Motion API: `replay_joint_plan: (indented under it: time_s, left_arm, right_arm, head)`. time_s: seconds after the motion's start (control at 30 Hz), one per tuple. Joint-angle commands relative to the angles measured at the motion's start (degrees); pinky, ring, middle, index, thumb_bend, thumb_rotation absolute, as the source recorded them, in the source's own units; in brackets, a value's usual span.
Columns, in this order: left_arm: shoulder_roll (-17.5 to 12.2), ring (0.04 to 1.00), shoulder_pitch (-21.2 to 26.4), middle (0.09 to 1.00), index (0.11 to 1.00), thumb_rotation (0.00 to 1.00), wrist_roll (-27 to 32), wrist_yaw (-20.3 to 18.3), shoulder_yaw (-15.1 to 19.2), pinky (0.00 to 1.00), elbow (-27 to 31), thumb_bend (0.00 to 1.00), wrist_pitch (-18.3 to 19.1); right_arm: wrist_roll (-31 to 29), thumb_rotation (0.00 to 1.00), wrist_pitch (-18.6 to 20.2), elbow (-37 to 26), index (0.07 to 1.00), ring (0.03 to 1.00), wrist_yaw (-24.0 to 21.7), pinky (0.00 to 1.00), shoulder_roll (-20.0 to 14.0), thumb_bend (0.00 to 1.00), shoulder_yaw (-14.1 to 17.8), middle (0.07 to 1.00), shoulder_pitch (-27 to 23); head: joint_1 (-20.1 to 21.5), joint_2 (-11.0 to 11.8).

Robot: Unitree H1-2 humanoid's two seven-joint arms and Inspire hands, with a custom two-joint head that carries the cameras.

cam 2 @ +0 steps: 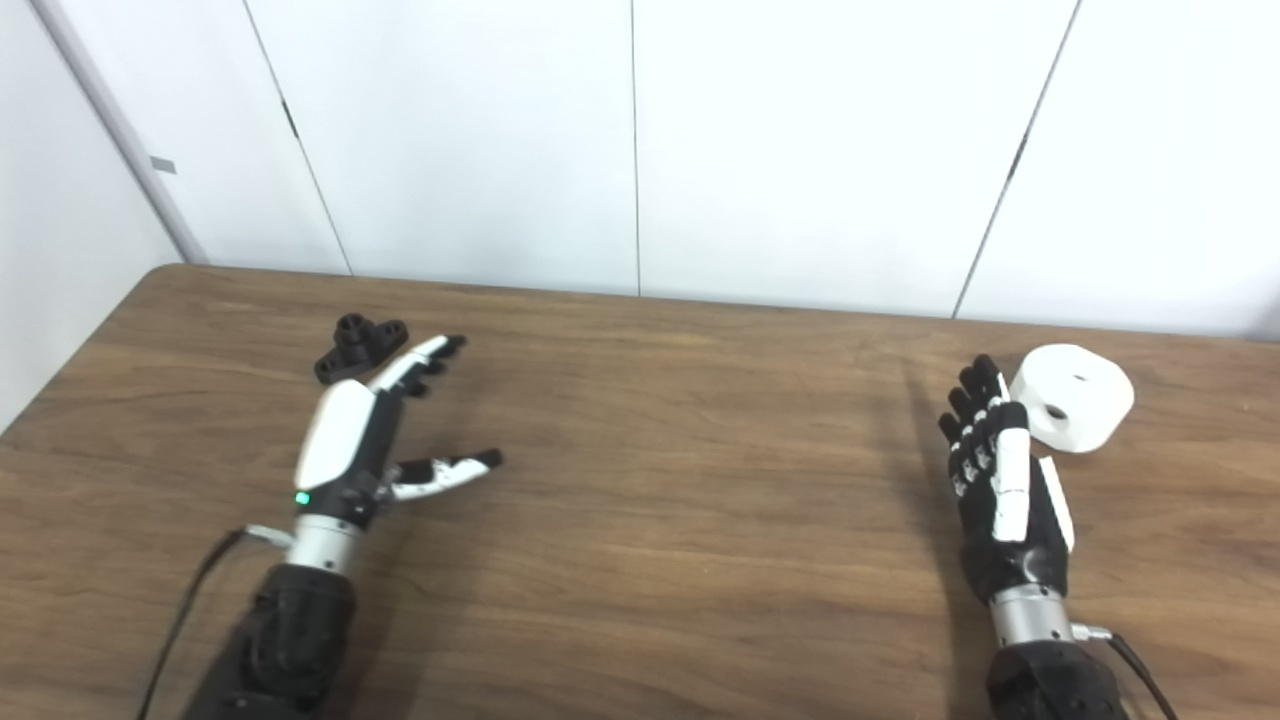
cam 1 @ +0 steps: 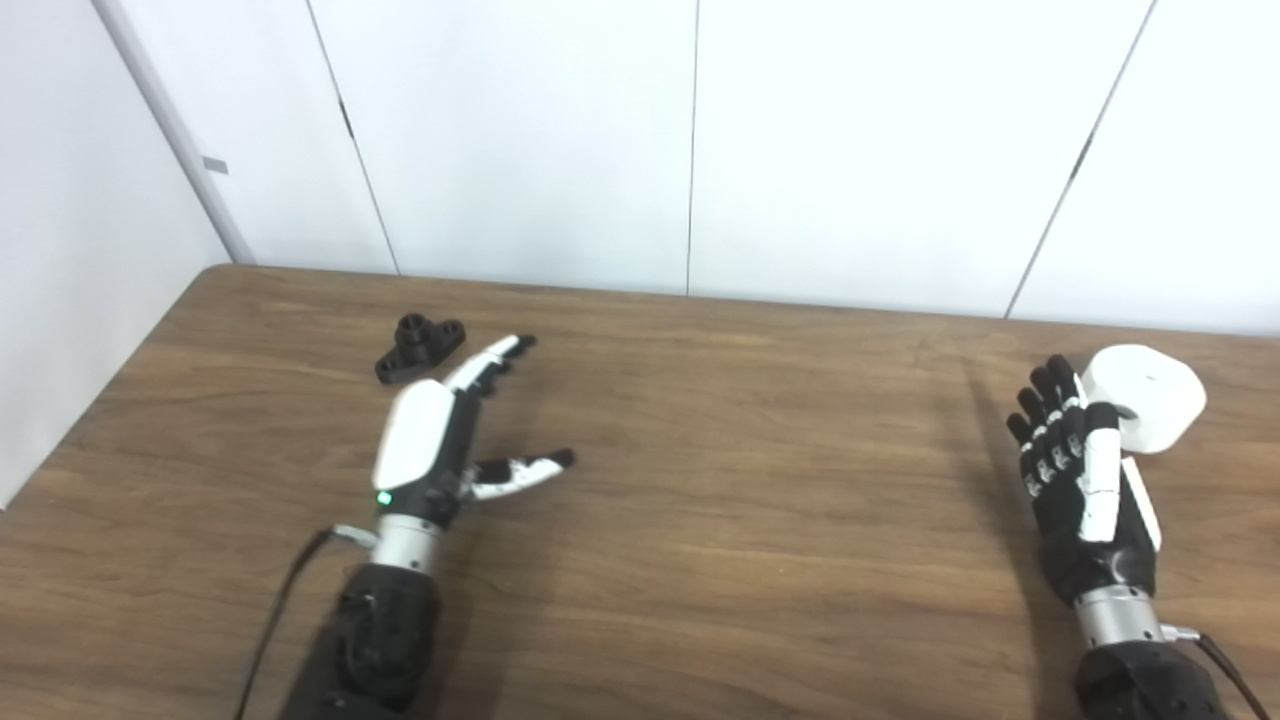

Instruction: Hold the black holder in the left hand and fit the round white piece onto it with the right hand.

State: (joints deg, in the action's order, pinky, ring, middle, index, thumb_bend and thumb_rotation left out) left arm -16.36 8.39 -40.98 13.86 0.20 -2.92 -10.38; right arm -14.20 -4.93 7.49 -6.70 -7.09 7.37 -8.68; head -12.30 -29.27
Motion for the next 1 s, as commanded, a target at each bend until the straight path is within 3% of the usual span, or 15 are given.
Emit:
replay_joint_plan:
  time_s: [0.0,0.1,0.23,0.4,0.67,0.8,0.97]
  left_arm:
    - [-2.75,0.828,2.53,0.849,0.855,0.28,-2.46,2.17,0.18,0.8,2.79,0.84,-1.23]
    - [-6.48,0.816,3.63,0.839,0.836,0.31,-2.53,1.36,0.92,0.8,3.2,0.87,-1.5]
    - [-10.49,0.829,4.21,0.846,0.833,0.34,0.79,-2.85,2.41,0.81,4.31,0.87,0.43]
    - [-13.47,0.846,4.77,0.856,0.836,0.31,3.4,-5.7,4.25,0.78,3.33,0.86,1.9]
    - [-16.6,0.852,6.6,0.865,0.844,0.29,6.54,-6.65,5.98,0.76,-2.11,0.84,1.3]
    - [-18.49,0.885,8.2,0.891,0.874,0.33,7.15,-7.5,6.33,0.81,-5.5,0.84,2.51]
    - [-20.69,0.956,10.01,0.942,0.917,0.42,7.99,-9.84,5.69,0.95,-8.91,0.87,4.5]
  right_arm:
    - [0.26,1.0,-1.19,1.3,1.0,1.0,-0.14,1.0,0.81,0.46,-0.12,1.0,2.73]
    - [0.45,1.0,-1.16,1.44,1.0,1.0,-0.03,1.0,1.04,0.45,-0.22,1.0,2.74]
    - [0.34,1.0,-1.04,1.87,1.0,1.0,0.1,1.0,1.37,0.46,-0.2,1.0,2.69]
    - [0.6,0.99,-1.55,2.3,1.0,1.0,-0.03,1.0,1.44,0.47,-0.38,1.0,2.65]
    - [0.65,1.0,-1.08,2.25,1.0,1.0,-0.25,1.0,1.68,0.44,-0.43,1.0,2.92]
    - [0.6,1.0,-0.63,1.68,1.0,1.0,-0.18,1.0,1.82,0.44,-0.47,1.0,3.09]
    - [0.21,1.0,-1.19,2.04,1.0,1.0,-0.89,1.0,1.46,0.42,-0.44,1.0,3.1]
  head:
    - [-0.13,-0.09]
    - [-0.04,0.01]
    - [-0.04,0.31]
    - [-0.14,0.46]
    - [-0.61,0.92]
    - [-1.12,1.29]
    - [-2.22,1.8]
